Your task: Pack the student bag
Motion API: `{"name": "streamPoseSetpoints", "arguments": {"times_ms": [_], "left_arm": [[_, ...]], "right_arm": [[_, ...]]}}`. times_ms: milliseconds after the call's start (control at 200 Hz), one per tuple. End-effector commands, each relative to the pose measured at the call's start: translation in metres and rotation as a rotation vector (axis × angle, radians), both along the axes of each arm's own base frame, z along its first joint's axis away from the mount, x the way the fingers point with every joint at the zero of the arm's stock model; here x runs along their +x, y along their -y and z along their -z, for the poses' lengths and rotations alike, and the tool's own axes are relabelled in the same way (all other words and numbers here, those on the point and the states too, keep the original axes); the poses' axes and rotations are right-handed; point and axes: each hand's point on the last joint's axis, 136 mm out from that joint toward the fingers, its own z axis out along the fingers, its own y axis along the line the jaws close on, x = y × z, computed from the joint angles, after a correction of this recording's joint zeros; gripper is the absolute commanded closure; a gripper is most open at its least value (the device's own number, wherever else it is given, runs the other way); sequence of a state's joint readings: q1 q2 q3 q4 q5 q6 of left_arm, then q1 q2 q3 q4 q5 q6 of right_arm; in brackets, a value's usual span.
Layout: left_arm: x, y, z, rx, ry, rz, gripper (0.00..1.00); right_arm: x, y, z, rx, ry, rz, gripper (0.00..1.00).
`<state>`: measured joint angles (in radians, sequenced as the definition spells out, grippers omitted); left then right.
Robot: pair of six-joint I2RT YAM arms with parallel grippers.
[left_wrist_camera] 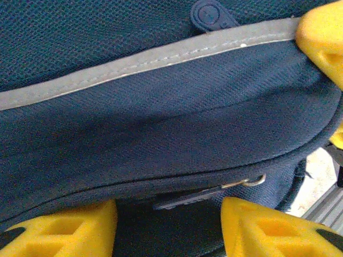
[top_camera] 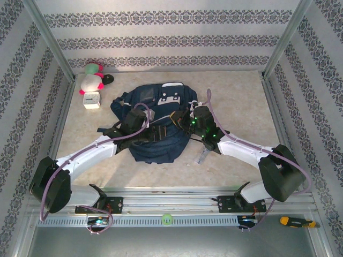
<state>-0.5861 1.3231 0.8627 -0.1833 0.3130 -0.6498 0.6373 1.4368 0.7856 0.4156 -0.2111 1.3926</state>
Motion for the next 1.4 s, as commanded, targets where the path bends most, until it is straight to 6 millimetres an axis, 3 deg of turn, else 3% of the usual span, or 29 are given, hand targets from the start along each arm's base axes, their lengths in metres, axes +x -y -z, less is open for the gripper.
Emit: {"name": "streamPoseSetpoints", "arguments": {"times_ms": [0,210,515,640,874,1074,1279,1394], "left_arm": [[0.007,0.030,-0.049,-0.096,0.160,0.093,0.54],[0.008,0.026,-0.054,-0.088,0.190,0.072,0.65],[0.013,0.022,-0.041,-0.049,0.184,0.047,0.73],[0.016,0.017,-0.035,-0.011,0.176,0.020,0.81],[0.011,-0.028,-0.006,0.186,0.092,-0.113,0.98],[-0.002,-0.075,0.022,0.262,-0.008,-0.216,1.00],[-0.004,-0.111,0.028,0.297,-0.007,-0.269,1.00],[0.000,-0.109,0.023,0.278,0.019,-0.211,1.00]], "right_arm": [[0.004,-0.011,-0.061,0.117,0.152,-0.013,1.00],[0.004,-0.011,-0.062,0.117,0.153,-0.014,1.00],[0.003,-0.012,-0.064,0.120,0.158,-0.017,1.00],[0.003,-0.011,-0.064,0.120,0.159,-0.015,1.00],[0.004,-0.002,-0.065,0.110,0.166,-0.013,1.00],[0.004,0.022,-0.060,0.098,0.152,-0.006,1.00],[0.004,0.042,-0.048,0.098,0.106,-0.036,1.00],[0.007,0.050,-0.040,0.087,0.093,-0.060,1.00]]}}
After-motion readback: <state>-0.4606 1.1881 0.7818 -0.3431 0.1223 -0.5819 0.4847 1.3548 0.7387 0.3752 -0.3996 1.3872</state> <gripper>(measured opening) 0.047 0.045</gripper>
